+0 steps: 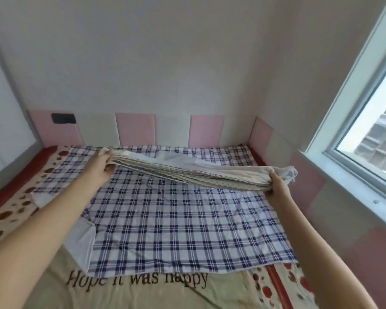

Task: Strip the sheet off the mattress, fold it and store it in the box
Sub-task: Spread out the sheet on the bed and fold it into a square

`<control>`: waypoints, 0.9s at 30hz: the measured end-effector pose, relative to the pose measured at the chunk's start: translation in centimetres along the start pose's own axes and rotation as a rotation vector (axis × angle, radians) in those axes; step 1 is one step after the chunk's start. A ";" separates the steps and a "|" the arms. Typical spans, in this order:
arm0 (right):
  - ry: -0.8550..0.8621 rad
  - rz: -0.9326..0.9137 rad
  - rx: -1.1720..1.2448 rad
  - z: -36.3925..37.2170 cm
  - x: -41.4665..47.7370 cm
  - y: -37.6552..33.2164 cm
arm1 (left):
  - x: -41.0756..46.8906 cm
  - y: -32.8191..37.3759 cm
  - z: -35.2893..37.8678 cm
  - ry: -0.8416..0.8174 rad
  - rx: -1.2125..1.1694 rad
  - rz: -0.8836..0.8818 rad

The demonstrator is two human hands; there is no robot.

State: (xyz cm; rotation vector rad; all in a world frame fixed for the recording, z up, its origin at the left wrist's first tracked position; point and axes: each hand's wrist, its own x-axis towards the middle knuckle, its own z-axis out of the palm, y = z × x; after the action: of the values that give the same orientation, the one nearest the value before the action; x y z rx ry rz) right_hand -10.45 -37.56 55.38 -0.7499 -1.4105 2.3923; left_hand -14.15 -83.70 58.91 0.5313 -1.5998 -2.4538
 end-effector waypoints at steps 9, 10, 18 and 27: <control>0.513 0.399 -0.650 -15.8 -3.0 27.1 | -3.1 -28.4 -18.0 0.206 0.585 -0.435; 0.525 0.458 -0.713 -18.3 -3.6 31.4 | -4.6 -32.3 -20.6 0.240 0.650 -0.476; 0.686 0.672 -0.808 -27.1 -8.2 45.4 | -9.1 -47.3 -28.9 0.352 1.035 -0.495; 0.291 0.364 -1.300 -29.5 -0.7 48.6 | -5.9 -54.7 -26.9 0.080 1.672 -0.432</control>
State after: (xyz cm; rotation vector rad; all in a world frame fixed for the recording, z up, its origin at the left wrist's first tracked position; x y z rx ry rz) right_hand 8.09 -40.21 1.69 -1.6110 -2.7640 1.1348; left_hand 4.53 -82.10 0.55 1.1216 -3.3499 -0.5435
